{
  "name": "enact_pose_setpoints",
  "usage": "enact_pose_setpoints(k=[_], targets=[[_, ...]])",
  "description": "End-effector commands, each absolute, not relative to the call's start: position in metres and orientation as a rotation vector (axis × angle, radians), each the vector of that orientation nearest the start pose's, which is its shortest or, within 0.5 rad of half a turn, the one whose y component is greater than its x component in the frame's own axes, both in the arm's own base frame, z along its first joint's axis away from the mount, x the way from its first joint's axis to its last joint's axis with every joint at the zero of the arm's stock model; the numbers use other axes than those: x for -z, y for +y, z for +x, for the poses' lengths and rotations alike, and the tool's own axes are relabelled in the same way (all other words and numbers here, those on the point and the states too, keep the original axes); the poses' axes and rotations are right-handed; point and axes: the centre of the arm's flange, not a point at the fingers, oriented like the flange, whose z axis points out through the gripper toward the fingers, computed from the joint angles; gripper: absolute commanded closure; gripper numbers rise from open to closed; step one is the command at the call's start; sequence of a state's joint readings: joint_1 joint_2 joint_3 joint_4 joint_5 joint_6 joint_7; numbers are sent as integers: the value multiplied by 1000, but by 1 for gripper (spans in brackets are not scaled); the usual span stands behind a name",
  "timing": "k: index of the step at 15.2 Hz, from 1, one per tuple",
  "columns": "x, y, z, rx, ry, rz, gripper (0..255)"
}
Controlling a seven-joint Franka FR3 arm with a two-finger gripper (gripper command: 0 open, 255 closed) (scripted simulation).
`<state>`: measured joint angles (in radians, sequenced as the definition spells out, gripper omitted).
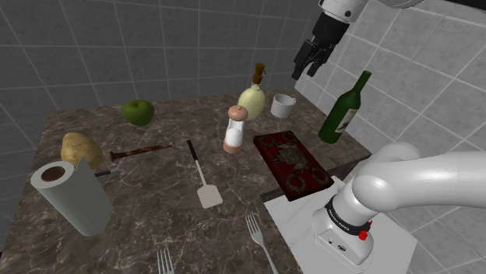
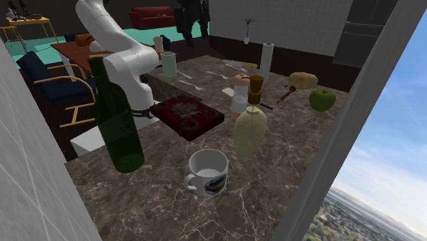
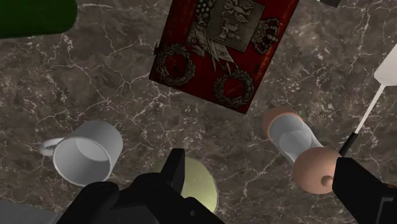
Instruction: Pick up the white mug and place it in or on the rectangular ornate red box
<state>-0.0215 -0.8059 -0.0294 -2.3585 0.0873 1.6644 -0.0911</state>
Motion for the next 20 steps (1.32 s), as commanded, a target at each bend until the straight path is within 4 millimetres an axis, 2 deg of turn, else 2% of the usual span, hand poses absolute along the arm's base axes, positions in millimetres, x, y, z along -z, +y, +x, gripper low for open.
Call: enact_pose_setpoints(k=[1,20], targets=[[-605,-10,311,180,-68,-3035,0],[-440,-125,457,44,37,-3148,0]])
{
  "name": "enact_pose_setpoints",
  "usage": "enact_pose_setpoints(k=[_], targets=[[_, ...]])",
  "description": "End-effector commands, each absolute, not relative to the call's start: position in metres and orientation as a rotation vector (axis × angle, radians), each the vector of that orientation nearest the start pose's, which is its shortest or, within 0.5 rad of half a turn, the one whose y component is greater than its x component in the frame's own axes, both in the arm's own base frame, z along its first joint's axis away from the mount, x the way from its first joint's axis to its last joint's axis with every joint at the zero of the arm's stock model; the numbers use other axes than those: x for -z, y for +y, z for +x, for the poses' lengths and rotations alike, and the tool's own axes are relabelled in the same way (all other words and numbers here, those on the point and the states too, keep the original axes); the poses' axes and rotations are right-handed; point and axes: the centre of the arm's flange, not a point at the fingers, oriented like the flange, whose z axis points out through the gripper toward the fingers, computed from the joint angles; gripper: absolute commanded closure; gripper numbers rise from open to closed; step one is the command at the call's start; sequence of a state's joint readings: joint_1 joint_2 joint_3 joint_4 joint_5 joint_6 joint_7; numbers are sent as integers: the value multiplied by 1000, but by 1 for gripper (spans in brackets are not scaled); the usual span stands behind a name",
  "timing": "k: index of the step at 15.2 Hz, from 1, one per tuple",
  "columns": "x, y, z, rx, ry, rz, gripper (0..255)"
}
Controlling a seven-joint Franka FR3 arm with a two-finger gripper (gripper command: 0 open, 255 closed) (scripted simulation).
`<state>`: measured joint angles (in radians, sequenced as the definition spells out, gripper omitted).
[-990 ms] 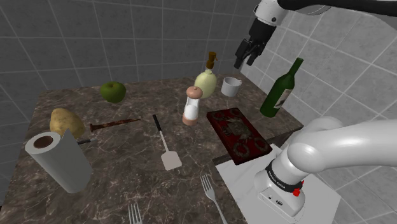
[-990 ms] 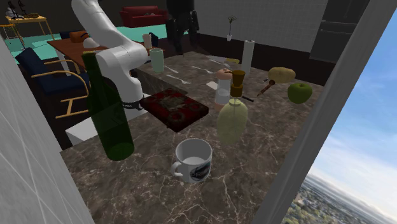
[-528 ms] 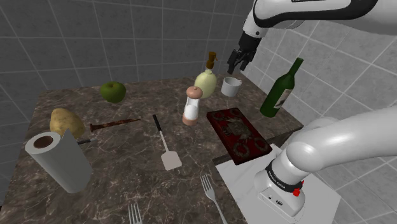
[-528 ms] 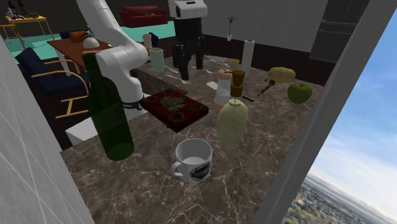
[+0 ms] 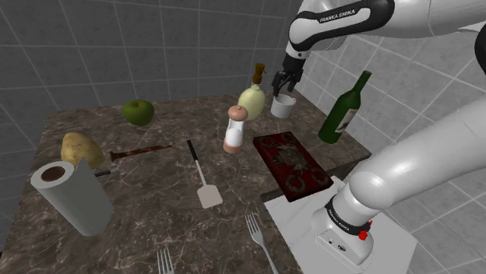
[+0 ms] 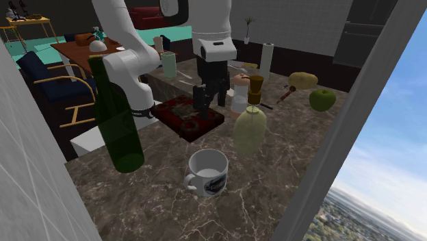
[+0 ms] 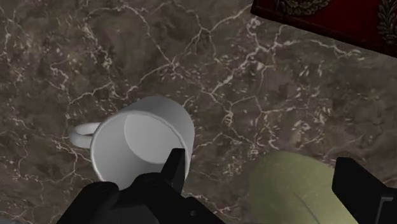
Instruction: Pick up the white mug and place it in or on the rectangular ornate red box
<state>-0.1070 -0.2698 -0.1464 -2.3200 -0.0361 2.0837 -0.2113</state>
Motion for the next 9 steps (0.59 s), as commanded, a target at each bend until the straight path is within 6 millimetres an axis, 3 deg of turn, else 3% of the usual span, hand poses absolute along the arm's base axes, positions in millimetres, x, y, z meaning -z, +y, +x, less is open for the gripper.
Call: enact_pose_setpoints(k=[1,6,9], targets=[[-432,-132,464,36,42,-3154,0],[-388,-167,499,-2,71,-3182,0],[-377,-169,499,-2,72,-3182,0]])
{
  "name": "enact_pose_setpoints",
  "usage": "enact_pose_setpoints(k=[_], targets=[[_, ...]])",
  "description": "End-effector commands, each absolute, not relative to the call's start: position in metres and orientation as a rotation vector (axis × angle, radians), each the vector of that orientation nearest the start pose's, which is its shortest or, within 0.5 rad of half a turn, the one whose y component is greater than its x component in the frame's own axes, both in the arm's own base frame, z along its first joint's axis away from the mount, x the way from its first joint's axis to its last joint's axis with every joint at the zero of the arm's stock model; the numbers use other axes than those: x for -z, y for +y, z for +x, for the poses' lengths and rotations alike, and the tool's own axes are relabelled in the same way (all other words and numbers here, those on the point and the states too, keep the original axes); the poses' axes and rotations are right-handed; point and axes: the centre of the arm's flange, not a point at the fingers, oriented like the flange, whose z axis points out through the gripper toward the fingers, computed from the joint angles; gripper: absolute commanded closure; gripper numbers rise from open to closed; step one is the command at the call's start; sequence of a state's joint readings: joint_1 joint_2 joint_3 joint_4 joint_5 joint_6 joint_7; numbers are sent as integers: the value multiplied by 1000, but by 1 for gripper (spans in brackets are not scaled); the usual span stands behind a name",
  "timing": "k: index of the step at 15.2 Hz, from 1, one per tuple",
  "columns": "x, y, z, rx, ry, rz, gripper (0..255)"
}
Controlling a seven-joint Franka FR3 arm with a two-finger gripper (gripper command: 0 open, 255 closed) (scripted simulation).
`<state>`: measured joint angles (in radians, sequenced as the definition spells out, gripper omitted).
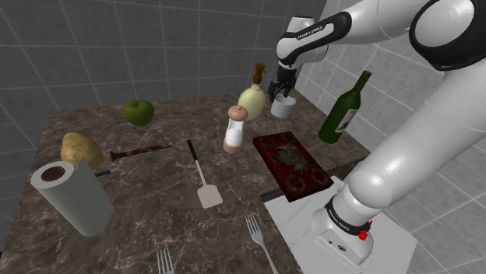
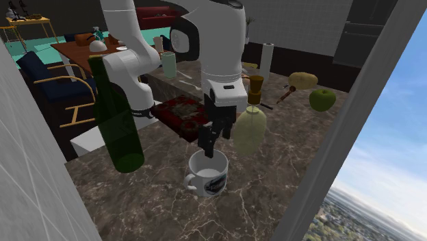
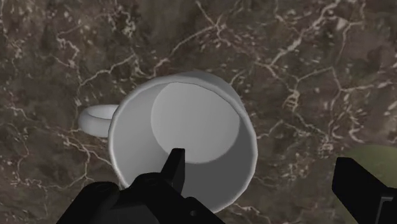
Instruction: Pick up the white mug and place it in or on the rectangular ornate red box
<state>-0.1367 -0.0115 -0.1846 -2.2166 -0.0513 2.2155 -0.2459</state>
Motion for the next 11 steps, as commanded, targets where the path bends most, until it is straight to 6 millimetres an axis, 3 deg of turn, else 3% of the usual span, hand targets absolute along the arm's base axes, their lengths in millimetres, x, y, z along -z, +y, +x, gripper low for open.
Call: enact_pose_setpoints(k=[1,5,11], targets=[[-372,-169,499,-2,72,-3182,0],[-348,-170,499,-2,72,-3182,0],[-348,-170,499,-2,72,-3182,0]])
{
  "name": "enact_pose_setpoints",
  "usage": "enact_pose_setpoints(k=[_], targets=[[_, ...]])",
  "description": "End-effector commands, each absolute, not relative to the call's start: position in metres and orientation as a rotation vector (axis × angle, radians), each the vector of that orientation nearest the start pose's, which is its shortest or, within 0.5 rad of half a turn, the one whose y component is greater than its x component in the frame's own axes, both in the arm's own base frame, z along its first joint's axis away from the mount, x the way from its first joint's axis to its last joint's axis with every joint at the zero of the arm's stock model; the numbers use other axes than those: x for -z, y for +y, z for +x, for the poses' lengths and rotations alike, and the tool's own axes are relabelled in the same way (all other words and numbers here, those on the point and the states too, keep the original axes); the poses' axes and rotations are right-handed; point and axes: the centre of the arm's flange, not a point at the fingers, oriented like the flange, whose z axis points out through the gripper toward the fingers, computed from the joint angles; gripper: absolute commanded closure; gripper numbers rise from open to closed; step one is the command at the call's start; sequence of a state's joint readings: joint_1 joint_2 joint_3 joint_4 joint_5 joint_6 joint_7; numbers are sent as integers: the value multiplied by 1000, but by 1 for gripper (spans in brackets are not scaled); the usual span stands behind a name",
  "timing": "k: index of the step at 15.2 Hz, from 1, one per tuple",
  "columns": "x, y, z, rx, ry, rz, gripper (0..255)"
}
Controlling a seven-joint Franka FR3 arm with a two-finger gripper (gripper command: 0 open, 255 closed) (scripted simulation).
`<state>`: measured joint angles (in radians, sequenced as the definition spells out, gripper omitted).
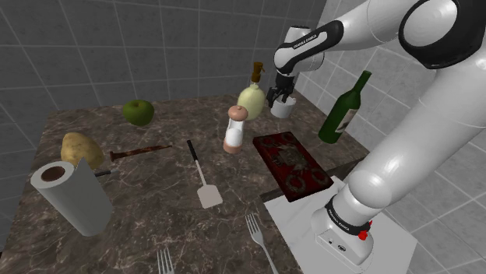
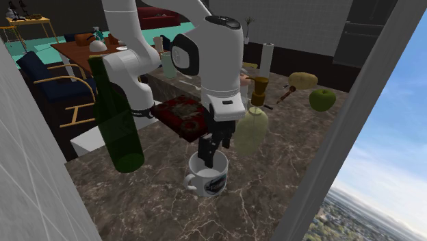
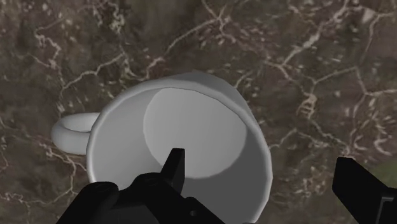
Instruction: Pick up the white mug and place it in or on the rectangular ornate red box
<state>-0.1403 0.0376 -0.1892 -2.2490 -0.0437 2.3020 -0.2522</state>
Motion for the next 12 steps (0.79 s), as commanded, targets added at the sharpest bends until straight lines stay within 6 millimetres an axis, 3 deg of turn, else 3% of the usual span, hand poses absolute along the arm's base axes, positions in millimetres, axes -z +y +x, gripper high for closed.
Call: enact_pose_setpoints(k=[1,2,3,12], targets=[[-348,-170,499,-2,72,-3182,0],[-348,-170,499,-2,72,-3182,0],[-348,-170,499,-2,72,-3182,255],[-348,-170,499,-2,72,-3182,255]])
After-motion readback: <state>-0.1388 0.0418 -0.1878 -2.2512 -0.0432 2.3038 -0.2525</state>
